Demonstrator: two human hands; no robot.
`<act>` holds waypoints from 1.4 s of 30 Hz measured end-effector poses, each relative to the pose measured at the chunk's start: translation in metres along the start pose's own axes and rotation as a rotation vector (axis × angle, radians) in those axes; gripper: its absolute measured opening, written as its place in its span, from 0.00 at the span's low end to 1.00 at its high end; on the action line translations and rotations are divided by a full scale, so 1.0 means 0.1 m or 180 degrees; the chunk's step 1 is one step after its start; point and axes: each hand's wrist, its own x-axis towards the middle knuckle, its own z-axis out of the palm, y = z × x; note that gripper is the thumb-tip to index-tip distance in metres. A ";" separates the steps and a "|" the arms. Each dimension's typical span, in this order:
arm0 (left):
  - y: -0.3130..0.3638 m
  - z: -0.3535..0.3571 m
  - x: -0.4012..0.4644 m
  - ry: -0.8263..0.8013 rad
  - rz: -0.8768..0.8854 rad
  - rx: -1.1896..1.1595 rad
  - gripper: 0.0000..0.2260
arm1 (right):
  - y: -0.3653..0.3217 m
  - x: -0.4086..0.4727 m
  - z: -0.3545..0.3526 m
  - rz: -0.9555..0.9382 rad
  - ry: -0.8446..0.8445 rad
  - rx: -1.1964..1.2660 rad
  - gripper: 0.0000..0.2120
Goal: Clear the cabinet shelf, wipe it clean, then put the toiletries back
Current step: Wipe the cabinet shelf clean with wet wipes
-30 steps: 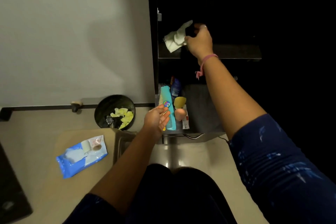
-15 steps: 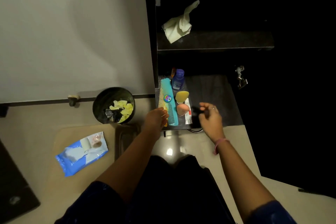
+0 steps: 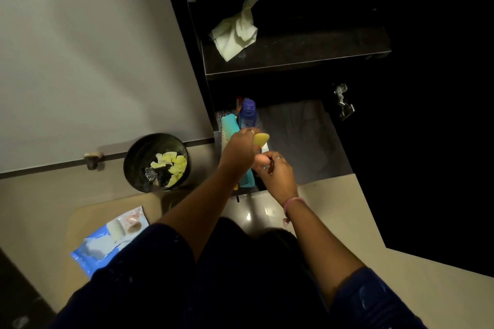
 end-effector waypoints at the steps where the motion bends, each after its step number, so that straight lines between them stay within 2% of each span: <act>1: -0.02 0.02 0.03 0.0019 0.0074 0.0147 0.16 | 0.02 -0.02 -0.03 -0.0024 -0.0001 0.0018 0.12; 6: 0.02 -0.02 0.07 -0.0023 0.0134 0.0373 0.14 | 0.16 -0.13 -0.39 -0.0108 0.0404 0.0148 0.15; 11: 0.40 -0.04 0.13 0.0154 0.0518 0.0292 0.15 | 0.33 0.08 -0.88 0.0332 0.1625 0.0674 0.15; 14: 0.74 0.17 0.32 -0.0071 0.0894 0.0172 0.14 | 0.46 0.31 -1.08 0.0694 0.1949 0.0740 0.15; 16: 0.95 0.35 0.49 -0.0182 0.0976 0.0132 0.15 | 0.52 0.46 -1.16 0.0811 0.1954 0.0602 0.15; 19: 1.11 0.56 0.77 -0.0177 0.0816 0.0022 0.17 | 0.53 0.64 -1.21 0.0838 0.1852 0.0359 0.15; 24: 1.21 0.78 1.12 -0.0167 0.0714 -0.0094 0.13 | 0.55 0.81 -1.22 0.0724 0.1735 0.0229 0.14; 33: 1.30 0.99 1.26 -0.0146 0.0594 -0.0409 0.11 | 0.69 0.86 -1.21 0.0627 0.1680 0.0096 0.16; 39: 1.36 0.98 1.29 -0.0286 0.0530 -0.0363 0.14 | 0.72 0.90 -1.12 0.0914 0.1686 0.0276 0.19; 42: 1.32 0.94 1.29 -0.0512 0.0461 -0.0275 0.21 | 0.76 0.87 -1.06 0.0966 0.1610 0.0408 0.23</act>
